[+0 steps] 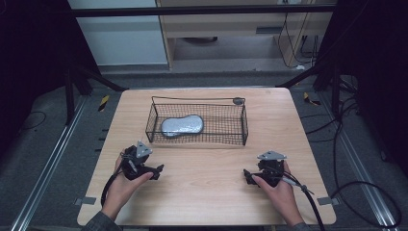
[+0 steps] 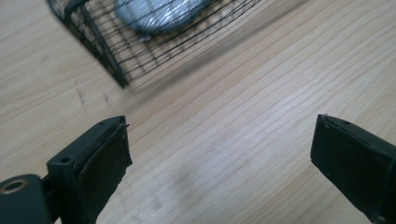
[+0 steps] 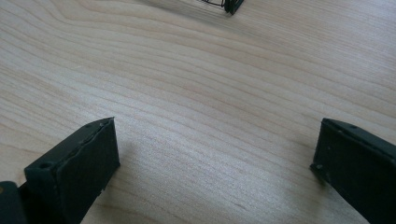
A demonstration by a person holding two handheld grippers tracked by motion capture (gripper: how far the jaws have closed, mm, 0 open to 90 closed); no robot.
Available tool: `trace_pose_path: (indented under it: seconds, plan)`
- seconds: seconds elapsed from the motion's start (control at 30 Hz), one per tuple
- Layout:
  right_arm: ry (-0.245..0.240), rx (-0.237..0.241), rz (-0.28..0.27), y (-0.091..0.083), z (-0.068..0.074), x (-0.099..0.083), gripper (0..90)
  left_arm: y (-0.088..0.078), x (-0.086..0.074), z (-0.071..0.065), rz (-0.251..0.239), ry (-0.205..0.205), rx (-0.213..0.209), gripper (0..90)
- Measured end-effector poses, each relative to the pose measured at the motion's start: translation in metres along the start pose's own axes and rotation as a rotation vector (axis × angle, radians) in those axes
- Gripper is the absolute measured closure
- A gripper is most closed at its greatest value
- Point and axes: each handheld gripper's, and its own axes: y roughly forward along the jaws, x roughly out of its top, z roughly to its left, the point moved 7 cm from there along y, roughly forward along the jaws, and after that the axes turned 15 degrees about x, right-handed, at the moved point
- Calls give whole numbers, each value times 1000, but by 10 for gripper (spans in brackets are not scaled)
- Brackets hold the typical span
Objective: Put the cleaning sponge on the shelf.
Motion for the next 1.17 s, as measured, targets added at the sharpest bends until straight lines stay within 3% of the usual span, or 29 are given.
trace_pose_path:
  seconds: [0.17,0.33,0.6,0.77,0.9,1.0,1.17]
  plan:
    - [0,0,0,0,0,0,4,13,-13,13,20,-66,5,42]
    - [0,0,0,0,0,0,4,22,-22,24,41,-103,23,39]
    - [0,0,0,0,0,0,4,34,-32,29,77,-119,28,36]
    - [0,0,0,0,0,0,4,38,-35,31,71,-146,14,20]
    - [0,0,0,0,0,0,4,41,-37,33,56,-190,-17,0]
    - [0,0,0,0,0,0,4,43,-39,34,17,-196,-20,0]
    - [3,-3,1,0,0,0,4,43,-38,34,17,-197,-20,0]
